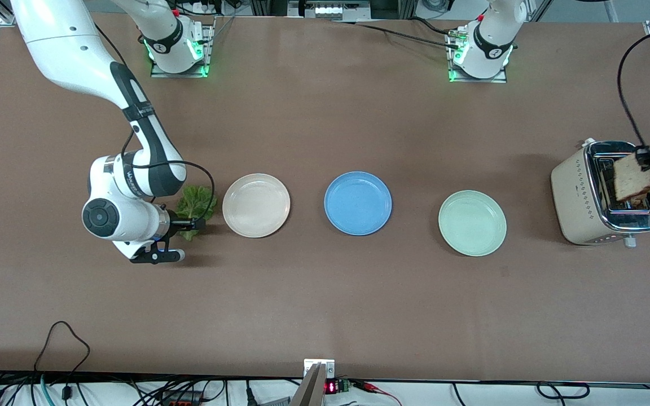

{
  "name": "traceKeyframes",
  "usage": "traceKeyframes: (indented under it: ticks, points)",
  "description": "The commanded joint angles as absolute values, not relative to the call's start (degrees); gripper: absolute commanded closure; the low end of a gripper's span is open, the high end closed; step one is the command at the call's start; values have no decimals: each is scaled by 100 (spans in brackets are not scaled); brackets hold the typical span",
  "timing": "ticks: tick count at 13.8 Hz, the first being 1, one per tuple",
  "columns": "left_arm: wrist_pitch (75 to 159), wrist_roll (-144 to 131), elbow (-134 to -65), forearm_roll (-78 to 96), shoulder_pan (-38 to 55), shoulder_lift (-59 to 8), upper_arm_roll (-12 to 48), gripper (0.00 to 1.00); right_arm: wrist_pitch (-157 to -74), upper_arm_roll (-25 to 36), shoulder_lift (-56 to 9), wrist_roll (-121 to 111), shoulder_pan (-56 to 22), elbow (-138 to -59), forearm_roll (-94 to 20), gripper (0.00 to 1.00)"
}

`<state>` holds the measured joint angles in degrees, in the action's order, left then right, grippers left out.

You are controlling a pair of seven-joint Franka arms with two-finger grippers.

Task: Make sandwich in blue plate with both arms
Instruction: 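Lower the right gripper onto the lettuce while the left gripper grasps toast, then lift the toast from the toaster with the left gripper onto the blue plate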

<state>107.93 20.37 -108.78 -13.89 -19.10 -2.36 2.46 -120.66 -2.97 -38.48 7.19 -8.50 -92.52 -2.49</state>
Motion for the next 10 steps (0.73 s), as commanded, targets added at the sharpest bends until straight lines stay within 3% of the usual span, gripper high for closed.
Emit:
traceKeyframes:
  ticks: [1, 3, 4, 5, 7, 9, 10]
  points:
    - [10022, 2512, -10267, -1014, -1899, -272, 290, 99, -12356, -290, -4060, 826, -861, -9272, -220, 0]
    - [9530, 2803, -9994, -206, -1881, -299, 290, 99, -12698, -290, -4139, 870, -879, -9430, -202, 0]
    - [9319, 2812, -9941, 120, -1855, -342, 290, 99, -12813, -290, -4140, 861, -914, -9518, -202, 10]
    - [9142, 2804, -9940, 375, -1750, -386, 316, 99, -12806, -290, -4122, 809, -949, -9527, -193, 30]
    - [8721, 2690, -9932, 702, -1469, -527, 404, 99, -12779, -290, -4096, 774, -958, -9501, -159, 60]
    - [8395, 2602, -9932, 799, -1153, -702, 500, 99, -12692, -281, -4052, 765, -949, -9483, -62, 79]
    - [8280, 2602, -9932, 1009, -1003, -834, 527, 99, -12622, -290, -4000, 756, -941, -9483, -18, 82]
